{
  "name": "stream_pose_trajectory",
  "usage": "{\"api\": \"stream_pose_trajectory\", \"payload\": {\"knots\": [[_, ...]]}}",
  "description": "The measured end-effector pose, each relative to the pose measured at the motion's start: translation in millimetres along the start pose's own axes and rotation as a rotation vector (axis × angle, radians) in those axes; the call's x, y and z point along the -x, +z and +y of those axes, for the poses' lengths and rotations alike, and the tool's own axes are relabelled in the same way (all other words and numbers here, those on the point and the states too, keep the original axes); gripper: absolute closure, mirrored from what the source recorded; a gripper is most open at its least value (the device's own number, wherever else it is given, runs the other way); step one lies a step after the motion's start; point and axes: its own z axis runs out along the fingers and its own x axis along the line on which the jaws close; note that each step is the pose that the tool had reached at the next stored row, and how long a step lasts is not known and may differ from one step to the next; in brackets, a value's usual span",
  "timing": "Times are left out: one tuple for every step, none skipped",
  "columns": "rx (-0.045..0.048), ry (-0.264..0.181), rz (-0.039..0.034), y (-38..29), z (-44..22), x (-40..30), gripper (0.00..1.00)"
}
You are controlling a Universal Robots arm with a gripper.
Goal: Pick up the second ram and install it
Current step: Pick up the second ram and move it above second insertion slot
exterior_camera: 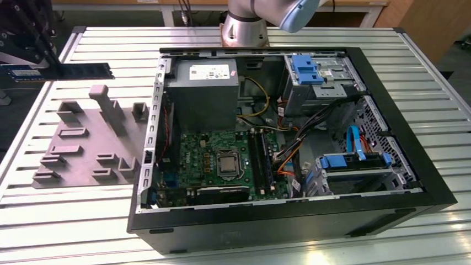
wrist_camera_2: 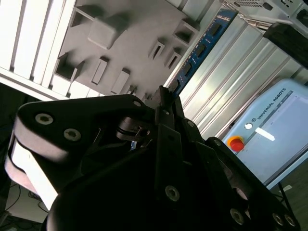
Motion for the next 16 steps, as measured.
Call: {"api": "stream_pose_trajectory", "payload": {"knots": [[0.0001,0.000,0.0001,-0.1,-1.1,0.0,0.86],[0.0001,0.000,0.0001,-0.1,-2.0,0.0,0.86],[0.0000,0.000,0.0000,-0.1,-2.9,0.0,0.86],[0.0000,0.000,0.0000,-0.1,-3.9,0.1,0.86],[0.0000,0.000,0.0001,-0.1,-4.8,0.1,0.86],[0.0000,0.000,0.0000,-0.1,-5.6,0.1,0.86],[0.0001,0.000,0.0000,-0.1,-6.5,0.1,0.86],[0.0000,0.000,0.0000,-0.1,-7.4,0.1,0.86],[0.0000,0.000,0.0000,-0.1,-8.3,0.1,0.86],[0.0001,0.000,0.0001,-0.2,-9.3,0.1,0.86],[0.0001,0.000,0.0001,-0.2,-10.4,0.1,0.86],[0.0001,0.000,0.0001,-0.2,-11.4,0.1,0.86],[0.0001,0.000,0.0001,-0.2,-12.6,0.1,0.86],[0.0001,0.000,0.0001,-0.2,-13.8,0.2,0.86],[0.0001,0.000,0.0001,-0.3,-14.9,0.2,0.86],[0.0001,0.000,0.0001,-0.2,-16.0,0.2,0.86]]}}
